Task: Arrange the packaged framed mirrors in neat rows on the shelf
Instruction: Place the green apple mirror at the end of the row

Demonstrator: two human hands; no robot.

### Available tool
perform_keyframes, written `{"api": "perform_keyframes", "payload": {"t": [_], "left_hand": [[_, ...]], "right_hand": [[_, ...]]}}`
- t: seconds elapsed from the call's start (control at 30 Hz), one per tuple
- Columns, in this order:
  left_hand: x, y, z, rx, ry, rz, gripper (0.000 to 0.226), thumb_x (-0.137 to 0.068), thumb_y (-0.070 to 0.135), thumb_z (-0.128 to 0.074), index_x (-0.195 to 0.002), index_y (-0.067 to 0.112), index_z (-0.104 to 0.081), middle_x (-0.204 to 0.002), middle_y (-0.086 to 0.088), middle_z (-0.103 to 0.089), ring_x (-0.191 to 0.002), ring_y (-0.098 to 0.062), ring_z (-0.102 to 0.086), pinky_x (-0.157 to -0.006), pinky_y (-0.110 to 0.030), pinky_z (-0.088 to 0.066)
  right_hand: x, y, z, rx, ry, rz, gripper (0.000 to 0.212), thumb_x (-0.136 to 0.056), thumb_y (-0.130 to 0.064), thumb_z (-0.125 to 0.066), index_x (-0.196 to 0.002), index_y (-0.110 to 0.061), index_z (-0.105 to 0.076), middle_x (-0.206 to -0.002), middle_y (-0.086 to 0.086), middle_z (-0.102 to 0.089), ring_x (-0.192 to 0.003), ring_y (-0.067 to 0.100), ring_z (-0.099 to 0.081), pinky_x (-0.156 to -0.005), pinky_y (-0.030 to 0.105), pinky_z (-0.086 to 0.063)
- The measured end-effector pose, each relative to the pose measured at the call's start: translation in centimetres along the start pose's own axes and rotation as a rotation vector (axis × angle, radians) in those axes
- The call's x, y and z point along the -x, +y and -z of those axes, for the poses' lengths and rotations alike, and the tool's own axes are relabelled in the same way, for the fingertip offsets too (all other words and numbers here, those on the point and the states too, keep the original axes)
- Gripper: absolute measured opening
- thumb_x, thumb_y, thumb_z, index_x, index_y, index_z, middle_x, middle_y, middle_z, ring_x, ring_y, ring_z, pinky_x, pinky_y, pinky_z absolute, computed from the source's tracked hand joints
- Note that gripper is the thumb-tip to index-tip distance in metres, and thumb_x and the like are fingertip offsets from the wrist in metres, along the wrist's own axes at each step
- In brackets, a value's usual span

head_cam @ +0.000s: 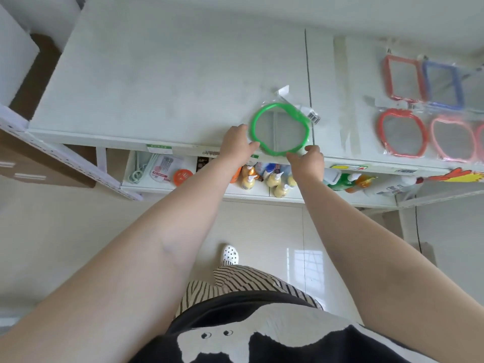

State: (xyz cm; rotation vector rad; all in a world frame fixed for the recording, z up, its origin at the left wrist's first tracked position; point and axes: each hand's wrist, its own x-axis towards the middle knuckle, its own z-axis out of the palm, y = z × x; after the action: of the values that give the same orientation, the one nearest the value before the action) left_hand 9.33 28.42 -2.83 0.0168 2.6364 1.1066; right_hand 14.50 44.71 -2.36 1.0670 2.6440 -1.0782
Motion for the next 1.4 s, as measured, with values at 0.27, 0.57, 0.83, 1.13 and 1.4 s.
{"api": "perform_keyframes", "payload": {"t": [0.27,0.57,0.83,1.13,1.4], "left_hand": [[-3.4,2.5,-0.8,0.161,-0.096,0.171,0.064,-0.089,0.027,-0.061,-0.142,0.010,-0.029,-0.140,-0.016,-0.032,-0.119,-0.032,-0.050,-0.097,-0.034,-0.041],[-2.2,1.1,0.8,0.306,-0.221,0.128,0.064,-0.091,0.025,-0.059,-0.145,0.013,-0.027,-0.124,-0.011,-0.056,-0.113,-0.029,-0.056,-0.097,-0.036,-0.044],[-0.4,-3.5,4.9,0.421,-0.274,0.049,0.068,-0.085,0.013,-0.067,-0.145,0.020,-0.033,-0.141,-0.007,-0.047,-0.117,-0.027,-0.057,-0.098,-0.036,-0.050],[3.3,-4.0,6.0,0.558,-0.516,0.046,0.059,-0.087,0.002,-0.063,-0.141,0.015,-0.043,-0.110,-0.010,-0.059,-0.090,-0.023,-0.063,-0.083,-0.037,-0.056],[8.0,-0.7,2.2,0.545,-0.638,0.057,0.068,-0.084,-0.009,-0.060,-0.141,0.023,-0.041,-0.110,-0.010,-0.059,-0.072,-0.016,-0.062,-0.053,-0.026,-0.058]], "right_hand": [[-1.2,-1.2,-1.5,-0.274,-0.013,-0.215,0.054,-0.083,-0.034,-0.068,-0.124,-0.008,-0.045,-0.103,0.006,-0.062,-0.092,0.026,-0.062,-0.081,0.038,-0.050],[1.6,-3.1,-1.9,-0.834,0.021,-0.541,0.024,-0.087,-0.018,-0.067,-0.074,-0.009,-0.049,-0.062,0.007,-0.061,-0.052,0.017,-0.060,-0.070,0.032,-0.056],[9.5,-3.6,-2.9,-1.016,-0.010,-0.418,0.015,-0.091,-0.007,-0.062,-0.104,0.000,-0.058,-0.084,0.011,-0.063,-0.066,0.021,-0.065,-0.068,0.027,-0.060],[17.3,0.6,-0.9,-1.034,-0.014,-0.345,0.009,-0.093,-0.009,-0.059,-0.099,-0.003,-0.060,-0.087,0.008,-0.062,-0.067,0.017,-0.062,-0.062,0.022,-0.059],[19.8,5.8,1.7,-0.935,0.287,-0.391,0.040,-0.086,-0.007,-0.067,-0.123,0.001,-0.057,-0.099,0.013,-0.062,-0.066,0.017,-0.062,-0.059,0.022,-0.060]]}}
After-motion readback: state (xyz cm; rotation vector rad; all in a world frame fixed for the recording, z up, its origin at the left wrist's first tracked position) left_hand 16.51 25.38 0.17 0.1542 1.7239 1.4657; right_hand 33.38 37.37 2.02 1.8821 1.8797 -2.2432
